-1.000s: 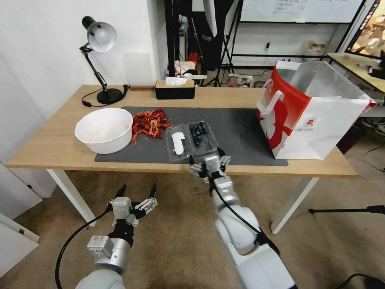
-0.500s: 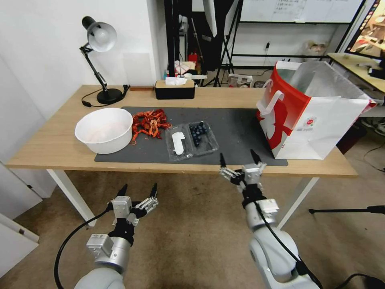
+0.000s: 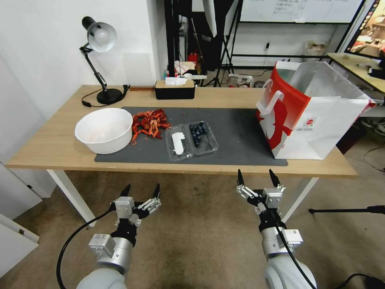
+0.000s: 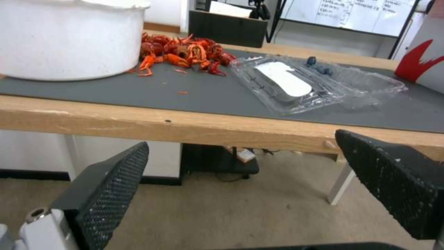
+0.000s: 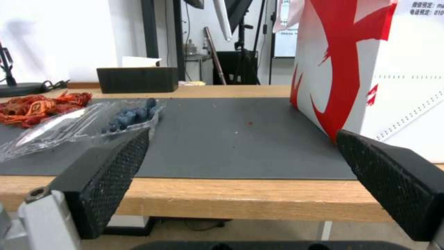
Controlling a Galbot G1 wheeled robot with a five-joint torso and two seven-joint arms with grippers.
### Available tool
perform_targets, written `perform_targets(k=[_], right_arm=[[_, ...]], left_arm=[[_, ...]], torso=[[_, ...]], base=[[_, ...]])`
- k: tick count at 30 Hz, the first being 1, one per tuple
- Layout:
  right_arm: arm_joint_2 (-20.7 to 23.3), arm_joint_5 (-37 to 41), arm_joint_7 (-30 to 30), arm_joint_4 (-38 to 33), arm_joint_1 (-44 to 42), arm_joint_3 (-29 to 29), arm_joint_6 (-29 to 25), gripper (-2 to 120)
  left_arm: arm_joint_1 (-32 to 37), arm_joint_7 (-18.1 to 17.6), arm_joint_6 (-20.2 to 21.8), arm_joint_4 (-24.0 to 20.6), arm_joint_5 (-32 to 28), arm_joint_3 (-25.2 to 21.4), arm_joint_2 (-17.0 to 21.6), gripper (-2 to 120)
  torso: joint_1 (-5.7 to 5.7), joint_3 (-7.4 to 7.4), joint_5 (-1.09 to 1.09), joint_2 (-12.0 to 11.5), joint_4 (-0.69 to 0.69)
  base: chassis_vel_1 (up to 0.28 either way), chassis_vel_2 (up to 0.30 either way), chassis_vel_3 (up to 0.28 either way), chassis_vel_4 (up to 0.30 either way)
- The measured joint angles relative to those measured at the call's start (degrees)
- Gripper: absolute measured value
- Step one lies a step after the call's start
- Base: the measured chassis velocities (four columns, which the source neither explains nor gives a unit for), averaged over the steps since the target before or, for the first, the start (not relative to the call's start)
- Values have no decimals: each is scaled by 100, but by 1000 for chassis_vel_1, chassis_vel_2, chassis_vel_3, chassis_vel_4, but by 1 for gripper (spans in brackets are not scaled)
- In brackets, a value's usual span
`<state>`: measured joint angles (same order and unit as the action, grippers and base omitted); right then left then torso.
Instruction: Close the takeout container lid, then place the container into the takeout bag.
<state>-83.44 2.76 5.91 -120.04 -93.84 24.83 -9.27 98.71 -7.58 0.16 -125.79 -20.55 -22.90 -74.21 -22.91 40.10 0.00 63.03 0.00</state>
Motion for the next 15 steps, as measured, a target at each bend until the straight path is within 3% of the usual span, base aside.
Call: perform_targets(k=[8, 12, 14, 15], right_arm=[[-21, -27, -5, 4, -13, -31, 6, 100], [-27, -50, -11, -1, -48, -33, 16, 100], [-16, -56, -16, -19, -94, -23, 29, 100], [-16, -56, -16, -19, -94, -23, 29, 100]], left_arm=[[-34, -13, 4, -33, -310, 133, 63, 100], [-264, -56, 60, -177, -1000, 305, 176, 100], [-521, -145, 230, -350, -1820, 433, 295, 100], [-521, -145, 230, -350, -1820, 433, 295, 100]], torso=[[0, 0, 0, 0, 1], [0, 0, 0, 0, 0], [-1, 0, 0, 0, 0], [-1, 0, 0, 0, 0]], base=[[0, 0, 0, 0], [0, 0, 0, 0], [0, 0, 0, 0], [0, 0, 0, 0]])
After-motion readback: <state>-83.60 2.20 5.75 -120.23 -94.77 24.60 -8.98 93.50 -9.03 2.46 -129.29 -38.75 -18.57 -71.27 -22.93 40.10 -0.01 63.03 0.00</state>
